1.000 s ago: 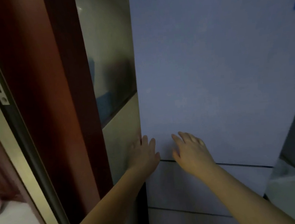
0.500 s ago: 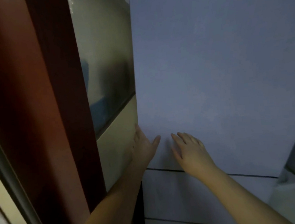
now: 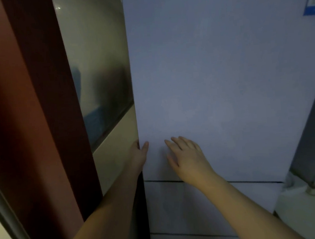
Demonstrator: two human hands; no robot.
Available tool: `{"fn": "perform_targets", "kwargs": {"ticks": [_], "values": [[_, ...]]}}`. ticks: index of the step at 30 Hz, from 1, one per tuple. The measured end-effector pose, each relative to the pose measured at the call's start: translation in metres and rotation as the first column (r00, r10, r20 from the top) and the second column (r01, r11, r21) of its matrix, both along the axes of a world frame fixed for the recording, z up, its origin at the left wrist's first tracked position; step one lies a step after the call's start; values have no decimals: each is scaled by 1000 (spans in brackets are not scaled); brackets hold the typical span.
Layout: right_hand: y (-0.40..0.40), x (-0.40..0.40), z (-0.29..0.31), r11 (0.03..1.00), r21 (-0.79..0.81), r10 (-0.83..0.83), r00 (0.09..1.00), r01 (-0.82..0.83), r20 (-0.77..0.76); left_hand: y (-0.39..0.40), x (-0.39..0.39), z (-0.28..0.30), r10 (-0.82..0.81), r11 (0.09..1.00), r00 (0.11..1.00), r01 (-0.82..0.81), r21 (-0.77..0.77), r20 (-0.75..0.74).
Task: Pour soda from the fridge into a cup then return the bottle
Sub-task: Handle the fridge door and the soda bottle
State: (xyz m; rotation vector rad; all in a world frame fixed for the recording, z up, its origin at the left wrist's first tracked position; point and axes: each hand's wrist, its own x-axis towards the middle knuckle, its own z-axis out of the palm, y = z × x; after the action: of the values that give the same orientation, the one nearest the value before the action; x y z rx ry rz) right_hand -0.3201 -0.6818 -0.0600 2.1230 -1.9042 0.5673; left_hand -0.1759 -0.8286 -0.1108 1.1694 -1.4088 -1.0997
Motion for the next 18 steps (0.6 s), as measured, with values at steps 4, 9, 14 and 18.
{"fn": "perform_targets", "kwargs": {"ticks": [4, 9, 14, 18], "values": [[2, 3, 1, 999, -42, 0, 1000, -1, -16, 16, 6, -10, 59, 998, 998, -60, -33, -33], [15, 19, 9, 992, -115, 44, 999, -45, -13, 58, 15, -12, 132, 984, 989, -123, -129, 65], [48, 40, 10, 971, -206, 103, 992, -117, -78, 116, 28, -7, 151, 979, 972, -122, -166, 180], [82, 52, 9, 947, -268, 157, 983, -176, -92, 165, 30, -10, 233, 965, 928, -183, -190, 291]]}}
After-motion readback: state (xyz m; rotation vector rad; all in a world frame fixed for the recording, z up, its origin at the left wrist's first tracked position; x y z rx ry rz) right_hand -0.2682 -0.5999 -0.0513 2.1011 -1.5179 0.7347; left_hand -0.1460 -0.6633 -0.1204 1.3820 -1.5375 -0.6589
